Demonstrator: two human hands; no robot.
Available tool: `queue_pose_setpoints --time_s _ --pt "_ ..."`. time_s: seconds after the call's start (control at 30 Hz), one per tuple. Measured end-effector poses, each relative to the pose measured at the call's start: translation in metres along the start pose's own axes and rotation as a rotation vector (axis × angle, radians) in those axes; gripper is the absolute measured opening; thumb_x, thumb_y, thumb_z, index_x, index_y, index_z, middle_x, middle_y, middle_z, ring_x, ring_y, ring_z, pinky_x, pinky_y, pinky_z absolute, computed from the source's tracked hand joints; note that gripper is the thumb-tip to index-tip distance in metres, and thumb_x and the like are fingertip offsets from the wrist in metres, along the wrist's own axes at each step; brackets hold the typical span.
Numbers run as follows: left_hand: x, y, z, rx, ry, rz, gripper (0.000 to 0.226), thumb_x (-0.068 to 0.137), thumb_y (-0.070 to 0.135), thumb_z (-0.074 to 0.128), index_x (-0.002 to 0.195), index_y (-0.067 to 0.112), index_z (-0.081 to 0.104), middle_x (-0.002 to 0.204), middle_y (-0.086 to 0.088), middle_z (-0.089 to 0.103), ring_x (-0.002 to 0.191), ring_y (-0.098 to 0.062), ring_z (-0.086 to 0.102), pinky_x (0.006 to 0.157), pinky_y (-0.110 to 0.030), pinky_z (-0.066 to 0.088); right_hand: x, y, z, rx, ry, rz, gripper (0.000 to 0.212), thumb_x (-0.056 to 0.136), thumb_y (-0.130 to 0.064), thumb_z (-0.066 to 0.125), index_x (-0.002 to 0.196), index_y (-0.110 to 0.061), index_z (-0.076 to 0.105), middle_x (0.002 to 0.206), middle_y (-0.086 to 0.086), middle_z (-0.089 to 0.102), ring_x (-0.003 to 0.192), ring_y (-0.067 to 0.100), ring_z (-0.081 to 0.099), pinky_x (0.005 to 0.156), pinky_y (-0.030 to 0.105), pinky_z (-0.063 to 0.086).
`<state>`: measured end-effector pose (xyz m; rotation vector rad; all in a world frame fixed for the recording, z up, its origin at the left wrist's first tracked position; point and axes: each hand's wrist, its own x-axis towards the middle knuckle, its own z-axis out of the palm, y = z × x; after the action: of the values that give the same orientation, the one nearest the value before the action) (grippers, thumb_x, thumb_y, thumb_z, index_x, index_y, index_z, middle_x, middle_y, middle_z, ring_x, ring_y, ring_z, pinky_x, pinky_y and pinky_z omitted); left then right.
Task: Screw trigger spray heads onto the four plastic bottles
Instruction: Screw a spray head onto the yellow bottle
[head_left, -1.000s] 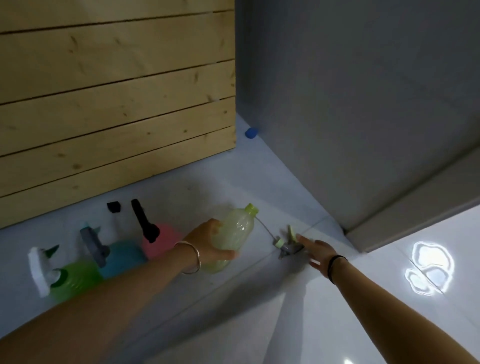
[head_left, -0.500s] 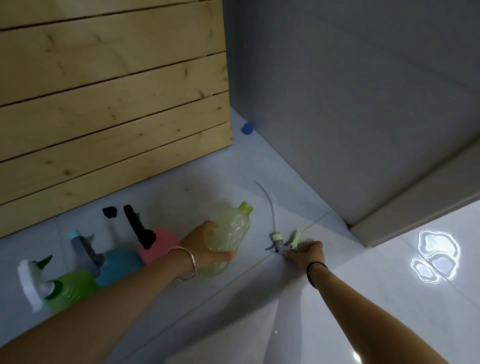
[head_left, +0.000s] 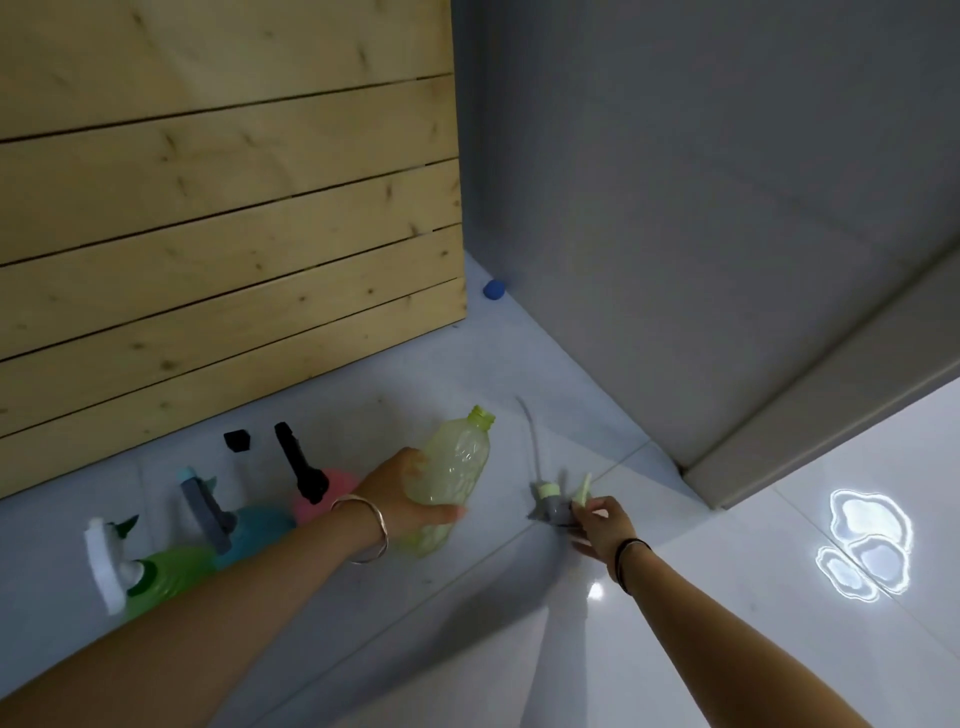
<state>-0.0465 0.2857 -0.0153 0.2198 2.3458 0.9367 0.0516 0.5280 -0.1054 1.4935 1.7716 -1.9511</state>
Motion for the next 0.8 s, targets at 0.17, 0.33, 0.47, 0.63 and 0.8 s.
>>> queue_pose_setpoints --time_s 0.17,0.33,0.47,0.63,0.8 --pt "-0.012 0.019 -0.024 -0.009 0.025 0.01 0.08 0.06 0.043 0.084 0.125 0.019 0.044 0.115 0.006 0.054 0.104 -0.014 0.053 0.09 -0.028 0.044 -0.028 -0.044 0.001 0.117 -0.152 -0.092 0.013 0.097 -0.018 0.045 0.101 -0.014 0.033 0.108 0.021 0.057 0.07 0.029 0.062 0.064 0.031 0.059" --pt "-0.039 0.046 -0.057 0.005 0.06 0.063 0.081 0.062 0.044 0.082 0.126 0.009 0.048 0.123 -0.006 0.059 0.115 -0.025 0.056 0.098 -0.036 0.046 -0.072 -0.117 -0.003 0.343 -0.307 -0.187 0.038 0.089 -0.011 0.06 0.124 -0.01 0.043 0.103 0.015 0.064 0.08 0.021 0.065 0.065 0.023 0.06" --pt "-0.076 0.061 -0.077 -0.063 0.132 0.116 0.07 0.061 0.038 0.085 0.119 0.015 0.053 0.116 -0.001 0.062 0.107 -0.018 0.06 0.096 -0.034 0.048 -0.125 -0.165 -0.005 0.366 -0.425 -0.256 0.018 0.088 -0.004 0.06 0.105 0.0 0.058 0.104 0.01 0.062 0.086 0.014 0.063 0.06 0.015 0.057" --pt "-0.126 0.071 -0.102 -0.172 0.232 0.176 0.069 0.06 0.04 0.085 0.114 0.026 0.045 0.101 0.015 0.052 0.097 -0.009 0.055 0.086 -0.027 0.048 -0.188 -0.204 -0.003 0.328 -0.554 -0.328 0.018 0.095 -0.011 0.05 0.112 -0.012 0.05 0.101 0.006 0.063 0.08 0.013 0.068 0.063 0.019 0.056" --pt "-0.162 0.063 -0.114 -0.237 0.302 0.169 0.072 0.058 0.042 0.086 0.114 0.026 0.043 0.106 0.01 0.052 0.099 -0.012 0.053 0.08 -0.023 0.045 -0.243 -0.213 0.005 0.307 -0.575 -0.338 0.035 0.094 -0.01 0.051 0.127 -0.003 0.044 0.104 0.014 0.067 0.084 0.02 0.07 0.063 0.02 0.057"
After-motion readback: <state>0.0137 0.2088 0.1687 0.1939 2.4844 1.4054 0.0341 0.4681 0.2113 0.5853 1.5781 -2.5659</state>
